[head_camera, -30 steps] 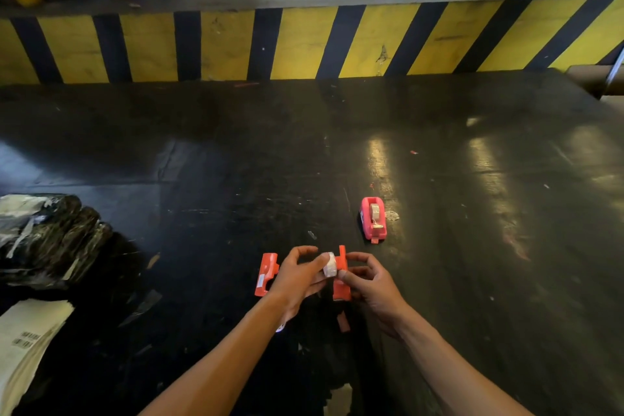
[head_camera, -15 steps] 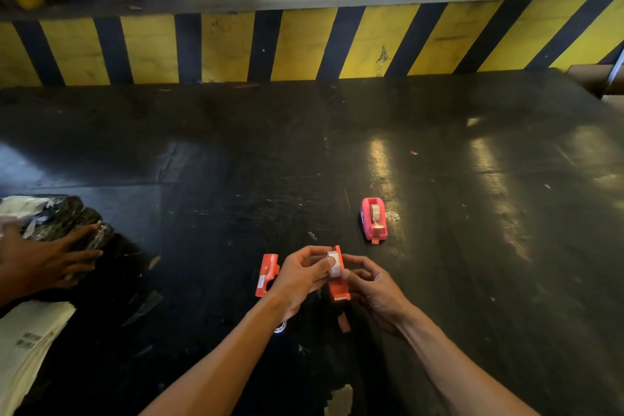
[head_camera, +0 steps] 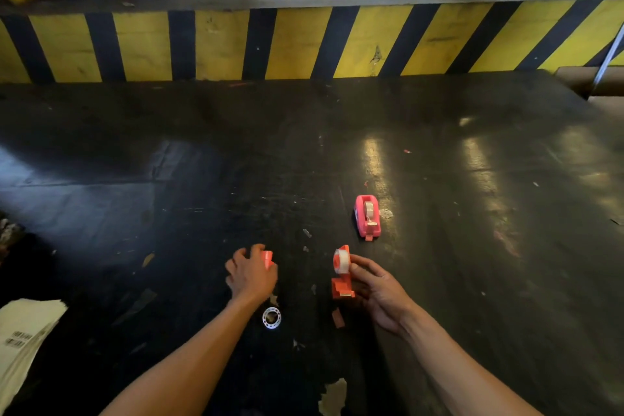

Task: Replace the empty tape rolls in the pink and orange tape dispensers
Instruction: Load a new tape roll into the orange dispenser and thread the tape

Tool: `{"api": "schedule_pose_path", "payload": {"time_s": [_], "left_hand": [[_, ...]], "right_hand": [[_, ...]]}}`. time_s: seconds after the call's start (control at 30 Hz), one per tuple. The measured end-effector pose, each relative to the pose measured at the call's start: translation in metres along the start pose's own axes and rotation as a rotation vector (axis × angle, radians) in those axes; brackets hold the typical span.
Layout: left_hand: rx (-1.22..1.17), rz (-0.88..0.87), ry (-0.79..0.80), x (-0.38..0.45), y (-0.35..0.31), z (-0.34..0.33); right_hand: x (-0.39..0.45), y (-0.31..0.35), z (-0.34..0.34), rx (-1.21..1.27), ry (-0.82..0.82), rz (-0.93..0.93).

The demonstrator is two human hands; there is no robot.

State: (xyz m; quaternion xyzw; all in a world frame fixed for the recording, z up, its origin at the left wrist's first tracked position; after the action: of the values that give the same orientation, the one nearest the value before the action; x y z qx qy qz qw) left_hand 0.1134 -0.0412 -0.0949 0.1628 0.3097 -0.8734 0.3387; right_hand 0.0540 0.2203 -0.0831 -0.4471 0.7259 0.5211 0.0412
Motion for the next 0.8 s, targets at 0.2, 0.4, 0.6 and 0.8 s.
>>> {"api": "schedule_pose_path", "payload": {"time_s": [0.2,0.4,0.6,0.8], "left_hand": [[-0.026,0.020,0.077,0.018,0.021,-0.007],[-0.630,0.019,0.204,-0.005,-0.007,-0.017],[-1.057,-0.109,0.692,-0.051,-0.068,-0.039],[-1.084,-0.099,0.716,-0.056,-0.073,-0.038]], "right_hand": [[-0.006,0.002,-0.002,0.003,-0.010,-0.003],[-0.005,0.000,-0.007,0.016,-0.017,-0.008],[-0.001,0.003,-0.014,0.005,0.002,0.029],[-0.004,0.006,-0.017,-0.017,0.018,0.043]]}}
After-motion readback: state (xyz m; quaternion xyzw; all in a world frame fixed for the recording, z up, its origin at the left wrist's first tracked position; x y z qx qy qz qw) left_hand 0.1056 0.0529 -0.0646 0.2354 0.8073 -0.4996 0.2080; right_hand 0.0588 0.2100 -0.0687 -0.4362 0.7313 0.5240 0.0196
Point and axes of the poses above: each hand's wrist, its own x-axis towards the middle knuckle, its own z-axis out of the back of the hand, y = z × x, the point moved 7 cm from there along x, towards the middle knuckle, and after that the axes turned 10 degrees about y, right-handed, at the moved point
